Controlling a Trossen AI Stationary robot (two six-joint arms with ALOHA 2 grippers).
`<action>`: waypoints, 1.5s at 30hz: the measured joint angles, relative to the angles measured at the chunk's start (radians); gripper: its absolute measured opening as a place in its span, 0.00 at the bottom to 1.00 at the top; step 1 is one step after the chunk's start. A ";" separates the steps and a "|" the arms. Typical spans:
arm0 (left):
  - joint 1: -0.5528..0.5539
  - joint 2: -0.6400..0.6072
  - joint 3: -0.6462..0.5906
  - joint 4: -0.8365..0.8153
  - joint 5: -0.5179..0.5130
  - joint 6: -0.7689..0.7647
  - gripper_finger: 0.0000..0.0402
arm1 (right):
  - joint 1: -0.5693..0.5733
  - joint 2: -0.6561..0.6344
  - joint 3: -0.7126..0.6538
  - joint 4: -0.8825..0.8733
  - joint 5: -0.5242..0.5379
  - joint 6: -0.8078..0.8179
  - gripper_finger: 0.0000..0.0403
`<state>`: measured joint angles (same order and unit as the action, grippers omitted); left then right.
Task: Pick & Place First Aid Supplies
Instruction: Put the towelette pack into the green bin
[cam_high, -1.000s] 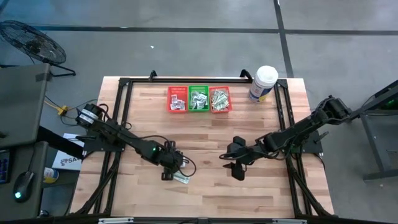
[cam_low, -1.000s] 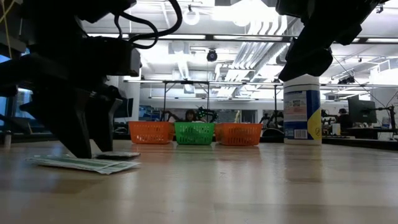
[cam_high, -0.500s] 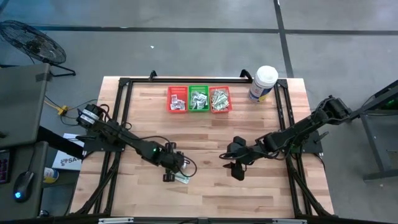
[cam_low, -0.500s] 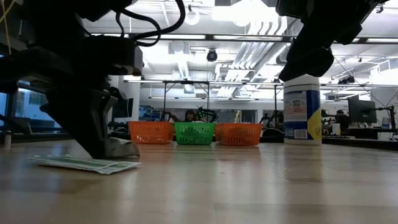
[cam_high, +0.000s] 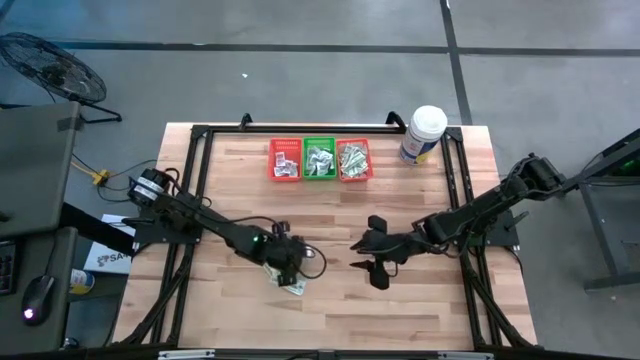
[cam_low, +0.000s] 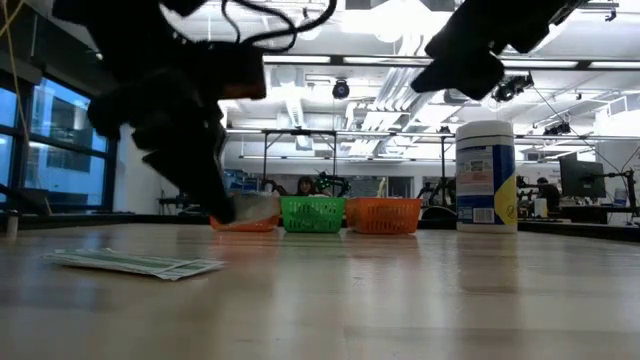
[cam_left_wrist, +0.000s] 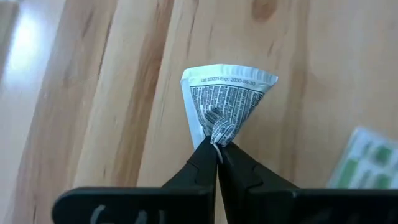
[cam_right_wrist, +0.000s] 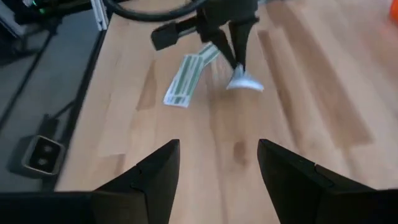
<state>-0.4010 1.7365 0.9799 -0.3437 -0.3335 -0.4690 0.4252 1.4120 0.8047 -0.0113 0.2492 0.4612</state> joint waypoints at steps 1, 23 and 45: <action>0.002 -0.001 0.009 0.003 -0.008 -0.004 0.00 | 0.000 0.000 0.000 0.008 0.005 -0.035 0.52; 0.163 -0.006 0.305 0.068 0.258 0.132 0.00 | -0.080 0.002 0.000 0.091 -0.041 -0.809 0.52; 0.181 -0.006 0.305 0.110 0.290 0.128 0.00 | -0.106 0.003 0.000 0.105 -0.070 -0.771 0.02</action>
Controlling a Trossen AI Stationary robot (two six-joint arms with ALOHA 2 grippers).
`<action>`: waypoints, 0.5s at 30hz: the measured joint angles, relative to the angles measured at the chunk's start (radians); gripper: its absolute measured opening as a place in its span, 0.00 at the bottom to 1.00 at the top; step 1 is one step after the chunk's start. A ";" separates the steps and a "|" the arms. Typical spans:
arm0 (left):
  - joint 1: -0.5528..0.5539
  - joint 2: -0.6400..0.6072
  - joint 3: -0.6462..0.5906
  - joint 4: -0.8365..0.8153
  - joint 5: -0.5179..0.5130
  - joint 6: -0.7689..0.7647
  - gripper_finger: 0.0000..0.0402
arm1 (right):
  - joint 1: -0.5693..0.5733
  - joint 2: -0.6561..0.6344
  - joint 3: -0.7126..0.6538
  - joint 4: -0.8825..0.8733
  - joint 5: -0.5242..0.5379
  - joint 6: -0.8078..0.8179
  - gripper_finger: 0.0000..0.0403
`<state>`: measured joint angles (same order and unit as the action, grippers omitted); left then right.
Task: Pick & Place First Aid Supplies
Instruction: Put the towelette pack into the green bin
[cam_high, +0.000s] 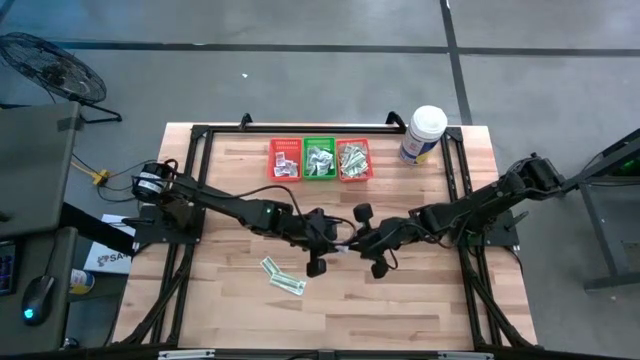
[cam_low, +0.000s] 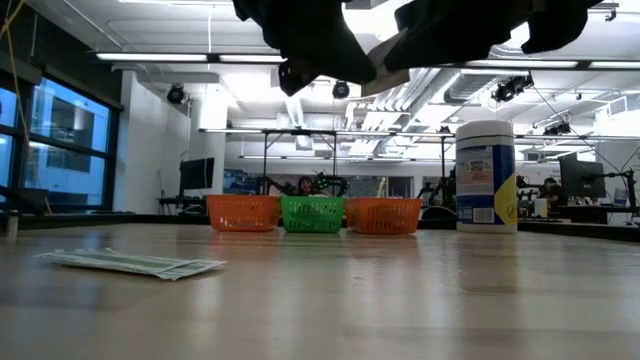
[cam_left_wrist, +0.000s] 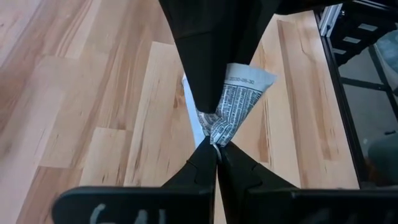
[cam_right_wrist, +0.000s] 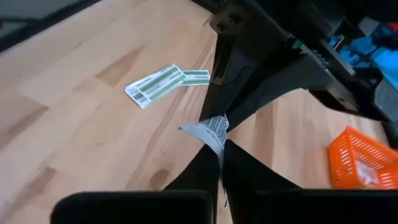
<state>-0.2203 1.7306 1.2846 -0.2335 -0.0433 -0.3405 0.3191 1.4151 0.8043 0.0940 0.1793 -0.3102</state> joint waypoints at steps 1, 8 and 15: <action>0.000 0.000 0.000 0.000 0.000 0.000 0.00 | 0.000 0.000 0.000 0.000 -0.006 0.024 0.01; -0.001 0.000 0.000 0.001 -0.016 -0.001 0.00 | -0.002 0.000 0.000 0.000 -0.029 0.115 0.00; -0.001 0.000 0.000 0.000 -0.041 -0.006 0.05 | -0.002 0.000 0.000 -0.007 -0.044 0.176 0.00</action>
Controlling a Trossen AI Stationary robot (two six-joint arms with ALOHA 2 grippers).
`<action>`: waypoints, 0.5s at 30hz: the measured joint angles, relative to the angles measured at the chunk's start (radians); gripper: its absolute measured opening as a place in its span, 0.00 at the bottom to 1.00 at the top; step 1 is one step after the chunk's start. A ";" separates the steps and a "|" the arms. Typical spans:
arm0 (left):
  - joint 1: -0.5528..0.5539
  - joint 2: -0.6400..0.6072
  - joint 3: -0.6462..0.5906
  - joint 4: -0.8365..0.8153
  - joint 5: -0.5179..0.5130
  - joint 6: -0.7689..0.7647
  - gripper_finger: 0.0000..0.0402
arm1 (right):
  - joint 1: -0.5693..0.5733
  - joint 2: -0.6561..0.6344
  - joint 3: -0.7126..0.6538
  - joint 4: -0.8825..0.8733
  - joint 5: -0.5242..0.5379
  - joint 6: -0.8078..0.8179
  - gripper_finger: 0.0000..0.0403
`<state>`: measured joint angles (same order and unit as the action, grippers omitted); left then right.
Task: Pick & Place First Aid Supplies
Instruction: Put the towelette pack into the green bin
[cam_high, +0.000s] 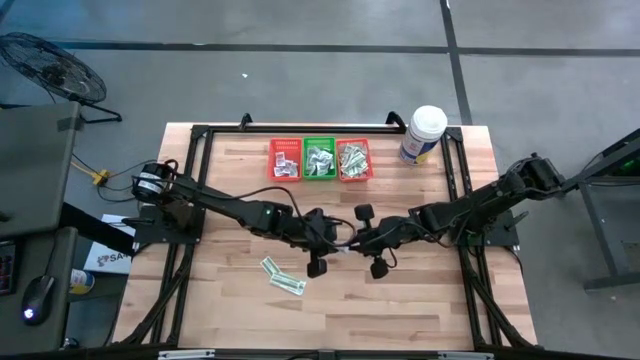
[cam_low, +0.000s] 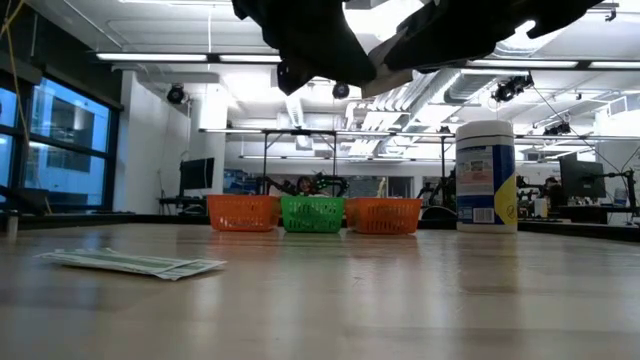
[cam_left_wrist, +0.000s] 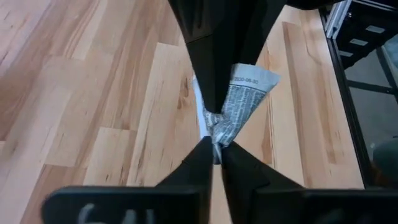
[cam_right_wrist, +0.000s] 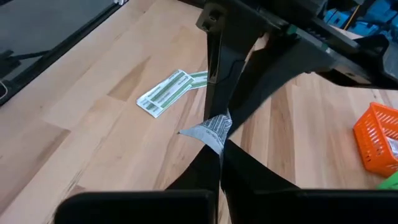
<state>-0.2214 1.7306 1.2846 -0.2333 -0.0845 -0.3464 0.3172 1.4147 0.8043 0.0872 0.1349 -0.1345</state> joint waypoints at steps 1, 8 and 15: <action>0.000 0.000 0.000 0.000 -0.001 -0.002 0.08 | 0.000 0.000 0.000 -0.001 -0.003 0.000 0.00; 0.001 0.000 0.000 -0.003 -0.094 -0.003 0.38 | -0.025 -0.003 0.000 -0.095 -0.020 0.030 0.00; 0.002 -0.059 0.000 -0.115 -0.305 -0.065 0.61 | -0.079 -0.025 0.000 -0.222 -0.012 0.103 0.00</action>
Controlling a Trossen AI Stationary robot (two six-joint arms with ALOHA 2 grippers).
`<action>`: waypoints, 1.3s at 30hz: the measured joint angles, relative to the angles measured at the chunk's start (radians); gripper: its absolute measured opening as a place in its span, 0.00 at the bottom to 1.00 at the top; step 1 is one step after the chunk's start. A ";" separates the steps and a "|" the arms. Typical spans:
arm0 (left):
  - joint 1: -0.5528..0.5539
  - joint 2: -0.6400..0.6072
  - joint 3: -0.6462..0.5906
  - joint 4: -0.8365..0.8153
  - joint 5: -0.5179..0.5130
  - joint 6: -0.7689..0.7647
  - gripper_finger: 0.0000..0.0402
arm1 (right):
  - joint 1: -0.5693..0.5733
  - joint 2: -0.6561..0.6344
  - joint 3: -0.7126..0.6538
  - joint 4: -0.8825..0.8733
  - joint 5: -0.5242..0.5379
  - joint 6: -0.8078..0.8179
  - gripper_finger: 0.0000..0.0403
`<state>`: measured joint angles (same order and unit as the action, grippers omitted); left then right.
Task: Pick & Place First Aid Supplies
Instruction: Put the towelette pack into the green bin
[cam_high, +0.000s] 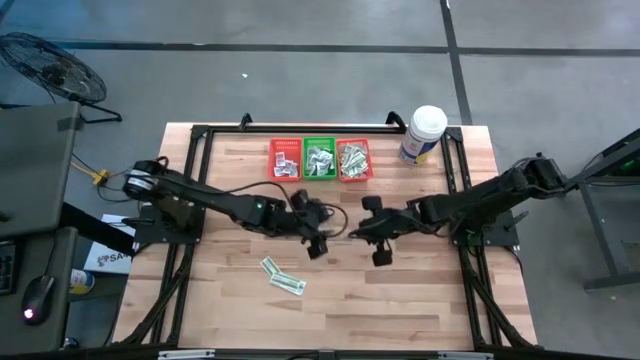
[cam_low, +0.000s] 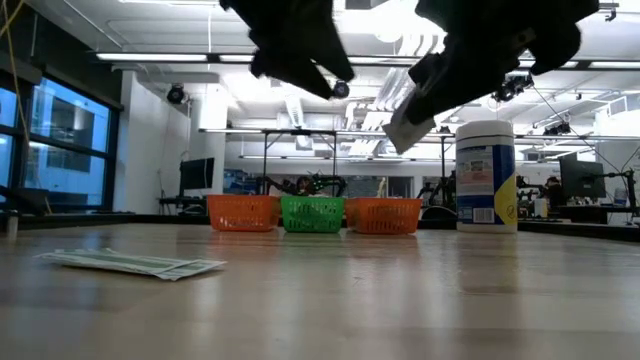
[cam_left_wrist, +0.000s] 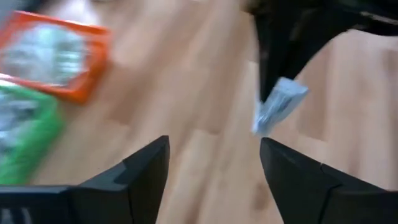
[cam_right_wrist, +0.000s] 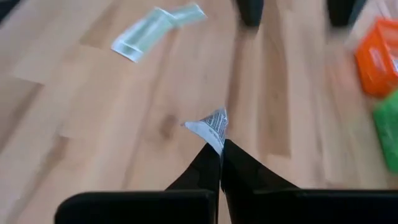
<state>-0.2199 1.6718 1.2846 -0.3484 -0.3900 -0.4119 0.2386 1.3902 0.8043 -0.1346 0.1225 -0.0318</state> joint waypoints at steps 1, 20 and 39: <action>0.000 -0.016 0.000 -0.025 -0.036 -0.005 0.62 | -0.009 -0.011 0.000 -0.022 0.001 0.005 0.00; 0.277 -0.153 -0.005 -0.374 -0.131 0.123 0.55 | -0.337 -0.101 0.000 0.016 -0.135 -0.024 0.00; 0.853 -0.154 -0.005 -0.235 0.486 0.624 0.55 | -0.654 0.340 0.532 -0.232 -0.202 0.073 0.00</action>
<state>0.6333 1.5181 1.2793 -0.5833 0.0961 0.2118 -0.4152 1.7303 1.3366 -0.3668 -0.0790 0.0416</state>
